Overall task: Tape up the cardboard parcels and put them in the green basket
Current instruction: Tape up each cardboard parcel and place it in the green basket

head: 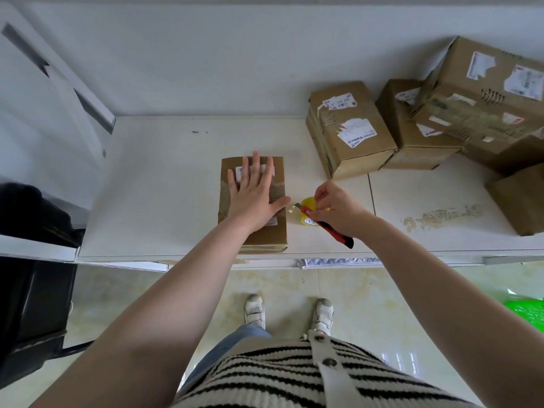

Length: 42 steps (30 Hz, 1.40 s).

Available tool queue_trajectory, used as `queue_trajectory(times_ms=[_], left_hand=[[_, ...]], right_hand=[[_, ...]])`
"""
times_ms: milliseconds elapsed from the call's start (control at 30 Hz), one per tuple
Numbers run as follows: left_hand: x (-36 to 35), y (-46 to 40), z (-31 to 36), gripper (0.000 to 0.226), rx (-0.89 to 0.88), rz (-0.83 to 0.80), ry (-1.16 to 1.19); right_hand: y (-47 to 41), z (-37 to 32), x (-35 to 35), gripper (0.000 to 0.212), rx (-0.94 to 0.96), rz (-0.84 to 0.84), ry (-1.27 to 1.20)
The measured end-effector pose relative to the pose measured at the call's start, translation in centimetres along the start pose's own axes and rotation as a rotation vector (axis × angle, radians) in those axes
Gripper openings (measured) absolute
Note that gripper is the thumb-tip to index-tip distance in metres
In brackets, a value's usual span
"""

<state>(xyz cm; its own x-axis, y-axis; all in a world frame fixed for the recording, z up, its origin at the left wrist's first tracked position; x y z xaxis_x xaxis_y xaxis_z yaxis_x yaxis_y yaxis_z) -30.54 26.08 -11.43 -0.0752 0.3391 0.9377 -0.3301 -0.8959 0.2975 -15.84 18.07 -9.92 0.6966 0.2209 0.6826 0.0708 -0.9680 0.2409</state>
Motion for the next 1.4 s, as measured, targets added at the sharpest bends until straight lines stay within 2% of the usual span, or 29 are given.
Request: queue_trajectory(times_ms=[133,233,333,400,467,500,633,733,800,867,933,1000,1033,1100,1133,1267,1400], left_hand=[[0.0,0.0,0.0,0.095,-0.002,-0.005,0.000],[0.0,-0.1,0.0,0.094,-0.004,-0.010,0.005],[-0.1,-0.1,0.0,0.093,-0.001,-0.015,0.006],[-0.1,-0.1,0.0,0.093,-0.003,-0.018,0.008],[-0.2,-0.1,0.0,0.093,-0.003,-0.018,0.015],[-0.2,-0.2,0.0,0.093,-0.003,-0.017,0.014],[-0.3,-0.2,0.0,0.092,-0.004,-0.015,0.012],[-0.3,-0.3,0.0,0.092,-0.003,-0.018,0.011],[-0.3,-0.3,0.0,0.092,0.000,-0.024,0.007],[-0.2,-0.2,0.1,0.092,0.000,-0.029,0.002],[-0.2,-0.1,0.1,0.093,-0.002,-0.034,0.007],[-0.2,0.0,0.1,0.092,-0.003,-0.035,0.010],[-0.1,0.0,0.0,0.092,-0.002,-0.037,0.014],[-0.1,0.0,0.0,0.091,-0.003,-0.044,0.021],[-0.1,0.0,0.0,0.091,-0.005,-0.045,0.019],[-0.2,-0.1,0.0,0.091,-0.004,-0.038,0.018],[-0.2,-0.1,0.1,0.091,-0.003,-0.027,0.011]], right_hand=[[-0.3,-0.2,0.1,0.026,-0.017,0.053,0.010],[0.0,0.0,0.6,0.033,-0.048,0.139,-0.111],[0.6,1.1,1.9,0.038,-0.107,0.272,-0.395],[1.6,2.8,3.2,0.034,-0.163,0.433,-0.577],[3.1,5.2,4.2,0.031,-0.251,0.569,-0.559],[3.8,6.5,4.2,0.029,-0.308,0.582,-0.497],[5.3,11.2,1.8,0.027,-0.516,0.458,-0.299],[5.5,12.5,1.2,0.030,-0.592,0.438,-0.247],[5.5,12.6,1.9,0.033,-0.647,0.409,-0.079],[4.2,10.6,3.5,0.033,-0.547,0.442,0.061],[0.8,6.2,4.0,0.031,-0.244,0.413,0.006],[-2.4,1.1,2.7,0.033,0.011,0.196,0.014],[-3.5,-0.6,1.5,0.035,0.068,0.059,0.063],[-4.3,-1.7,-0.8,0.040,0.067,-0.160,0.155],[-4.2,-1.4,-1.4,0.041,0.038,-0.213,0.164],[-2.5,0.6,-0.4,0.055,-0.032,-0.242,0.037],[-1.8,0.8,0.3,0.071,-0.028,-0.364,0.057]])
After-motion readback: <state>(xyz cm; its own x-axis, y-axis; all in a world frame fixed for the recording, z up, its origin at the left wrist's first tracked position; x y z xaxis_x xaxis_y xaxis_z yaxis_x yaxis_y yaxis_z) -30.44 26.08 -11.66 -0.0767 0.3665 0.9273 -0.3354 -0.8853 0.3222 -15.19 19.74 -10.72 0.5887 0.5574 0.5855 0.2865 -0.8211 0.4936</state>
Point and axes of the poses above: each hand's wrist, its own y-axis away from the middle knuckle, its own x-axis out of the back of the hand, z = x × y, the point moved 9 cm from there along -y, towards the middle knuckle, and after that the axes turned 13 degrees about x, right-handed, at the moved point
